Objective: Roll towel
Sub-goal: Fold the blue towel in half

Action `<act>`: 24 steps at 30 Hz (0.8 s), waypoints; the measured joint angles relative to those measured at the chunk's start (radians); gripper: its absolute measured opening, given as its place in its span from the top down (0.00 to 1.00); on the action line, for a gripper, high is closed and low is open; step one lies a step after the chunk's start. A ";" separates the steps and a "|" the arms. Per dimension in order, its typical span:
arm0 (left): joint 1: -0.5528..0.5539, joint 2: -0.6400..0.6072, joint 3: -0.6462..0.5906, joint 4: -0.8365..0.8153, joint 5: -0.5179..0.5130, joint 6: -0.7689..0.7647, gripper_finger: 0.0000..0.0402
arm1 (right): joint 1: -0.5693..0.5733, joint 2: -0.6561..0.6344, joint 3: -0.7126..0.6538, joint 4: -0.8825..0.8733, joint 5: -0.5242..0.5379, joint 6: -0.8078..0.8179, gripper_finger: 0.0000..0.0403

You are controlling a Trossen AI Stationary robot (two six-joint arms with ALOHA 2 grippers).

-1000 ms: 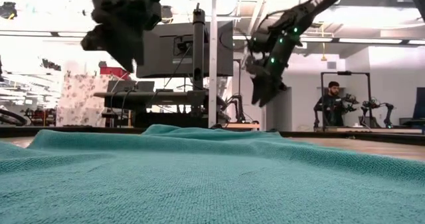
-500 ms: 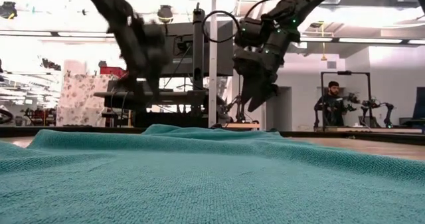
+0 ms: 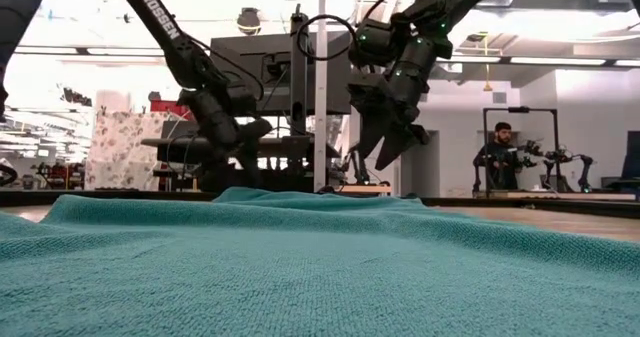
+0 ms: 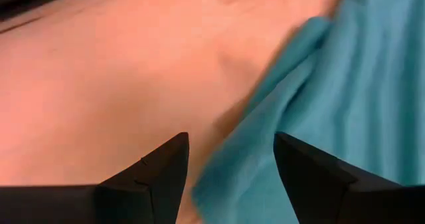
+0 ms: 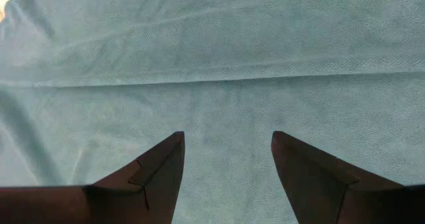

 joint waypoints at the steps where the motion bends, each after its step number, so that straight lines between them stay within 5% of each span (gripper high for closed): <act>1: 0.000 0.005 0.000 -0.020 0.005 0.014 0.49 | 0.000 0.000 0.000 0.000 0.000 0.001 0.46; 8: 0.022 -0.002 -0.002 -0.104 -0.019 0.037 0.49 | -0.006 0.000 0.000 -0.032 0.000 0.016 0.46; 24: 0.006 0.057 -0.015 0.082 0.061 -0.081 0.49 | -0.013 0.000 0.001 -0.035 0.000 0.010 0.46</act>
